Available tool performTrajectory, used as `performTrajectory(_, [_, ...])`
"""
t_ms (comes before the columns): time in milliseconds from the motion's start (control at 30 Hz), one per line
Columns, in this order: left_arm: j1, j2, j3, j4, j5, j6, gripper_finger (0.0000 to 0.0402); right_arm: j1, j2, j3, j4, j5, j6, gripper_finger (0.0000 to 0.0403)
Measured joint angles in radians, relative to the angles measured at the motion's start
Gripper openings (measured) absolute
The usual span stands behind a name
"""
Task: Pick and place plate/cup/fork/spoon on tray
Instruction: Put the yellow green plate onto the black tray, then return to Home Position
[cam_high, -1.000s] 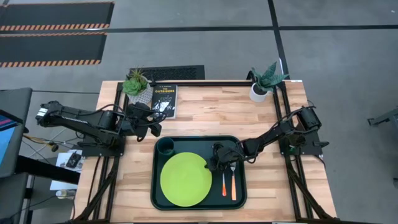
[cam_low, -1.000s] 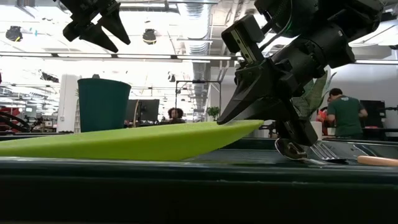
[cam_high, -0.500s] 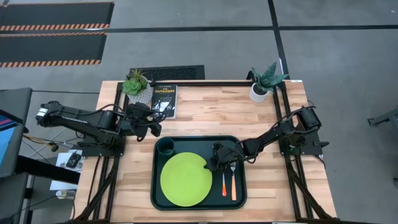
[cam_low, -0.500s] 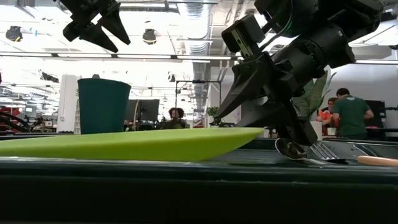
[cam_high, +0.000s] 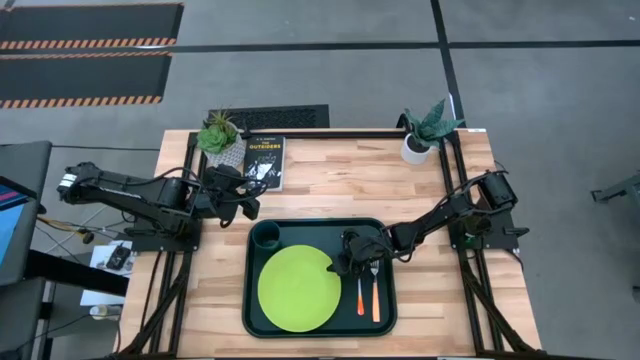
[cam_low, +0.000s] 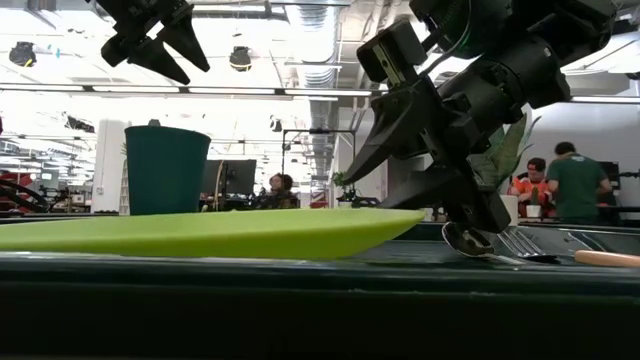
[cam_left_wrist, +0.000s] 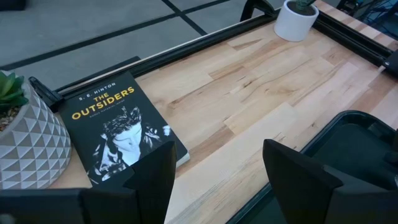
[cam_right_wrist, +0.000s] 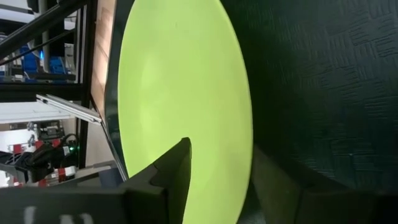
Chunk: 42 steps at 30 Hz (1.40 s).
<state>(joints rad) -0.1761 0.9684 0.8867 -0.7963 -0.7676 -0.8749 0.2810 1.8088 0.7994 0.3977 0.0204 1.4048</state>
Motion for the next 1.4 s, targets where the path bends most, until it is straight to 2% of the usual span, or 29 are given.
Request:
performTrajectory(267, [0.000, 0.000, 0.000, 0.000, 0.000, 0.000, 0.0229, 0.000, 0.000, 0.000, 0.000, -0.022, 0.000, 0.0199])
performTrajectory(833, [0.000, 0.000, 0.000, 0.000, 0.000, 0.000, 0.0229, -0.005, -0.019, 0.000, -0.063, -0.045, -0.002, 0.0199])
performTrajectory(1200, [0.000, 0.000, 0.000, 0.000, -0.002, 0.000, 0.0229, -0.026, -0.170, 0.000, -0.258, 0.009, -0.054, 0.0197])
performTrajectory(1400, [0.000, 0.000, 0.000, 0.001, 0.007, 0.000, 0.0229, -0.059, -0.285, 0.000, -0.357, 0.009, -0.142, 0.0196])
